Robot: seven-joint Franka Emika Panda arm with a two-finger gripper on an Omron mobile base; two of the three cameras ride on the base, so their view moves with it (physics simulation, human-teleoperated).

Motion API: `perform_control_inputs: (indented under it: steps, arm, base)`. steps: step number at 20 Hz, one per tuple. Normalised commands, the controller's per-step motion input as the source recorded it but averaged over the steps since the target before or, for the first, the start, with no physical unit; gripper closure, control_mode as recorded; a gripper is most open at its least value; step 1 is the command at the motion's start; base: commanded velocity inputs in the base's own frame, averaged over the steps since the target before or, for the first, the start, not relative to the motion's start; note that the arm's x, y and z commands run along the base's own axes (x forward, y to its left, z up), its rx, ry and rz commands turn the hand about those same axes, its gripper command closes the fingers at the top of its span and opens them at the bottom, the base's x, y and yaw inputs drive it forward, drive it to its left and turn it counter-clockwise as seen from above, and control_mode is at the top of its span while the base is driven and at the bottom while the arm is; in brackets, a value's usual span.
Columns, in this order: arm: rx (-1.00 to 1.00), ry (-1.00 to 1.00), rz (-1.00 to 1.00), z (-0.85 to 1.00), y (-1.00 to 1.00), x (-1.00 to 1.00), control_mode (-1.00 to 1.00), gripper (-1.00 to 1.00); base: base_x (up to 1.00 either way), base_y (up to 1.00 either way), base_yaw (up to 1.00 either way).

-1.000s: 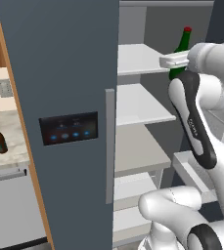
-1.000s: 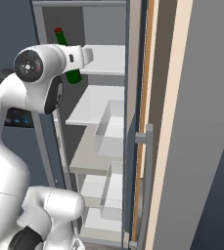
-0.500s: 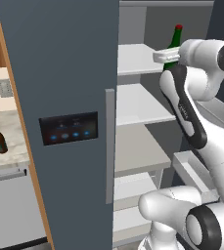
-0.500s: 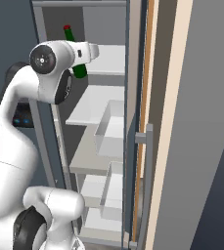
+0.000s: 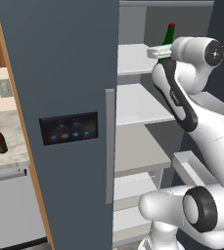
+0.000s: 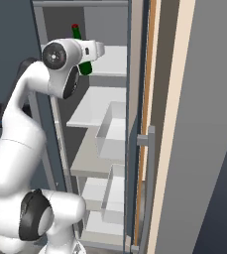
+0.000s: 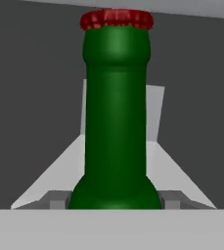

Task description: Place the beers on the top shelf of the fridge to keep them out of children's reach, and place the avocado on lower shelves for easy access.

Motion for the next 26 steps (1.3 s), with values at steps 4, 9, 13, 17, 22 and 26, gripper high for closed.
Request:
perform_control_inputs:
  steps: [4, 9, 13, 17, 22, 26]
  arm:
    - [0.04, 0.0, 0.0, -0.05, -0.04, 0.46, -1.0, 1.0]
    - [0.03, 0.0, 0.0, -0.1, -0.03, 0.45, -1.0, 1.0]
    - [0.01, 0.01, 0.0, -0.11, -0.04, 0.46, -1.0, 1.0]
    - [0.0, 0.01, 0.0, -0.09, -0.02, 0.47, -1.0, 1.0]
    - [0.0, 0.01, 0.0, -0.07, 0.0, 0.49, -1.0, 1.0]
    - [0.0, 0.0, 0.0, -0.09, 0.0, 0.51, -1.0, 1.0]
  base:
    - [0.0, 0.0, 0.0]
    - [0.0, 0.0, 0.0]
    - [0.0, 0.0, 0.0]
    - [0.0, 0.0, 0.0]
    - [0.0, 0.0, 0.0]
    - [0.0, 0.0, 0.0]
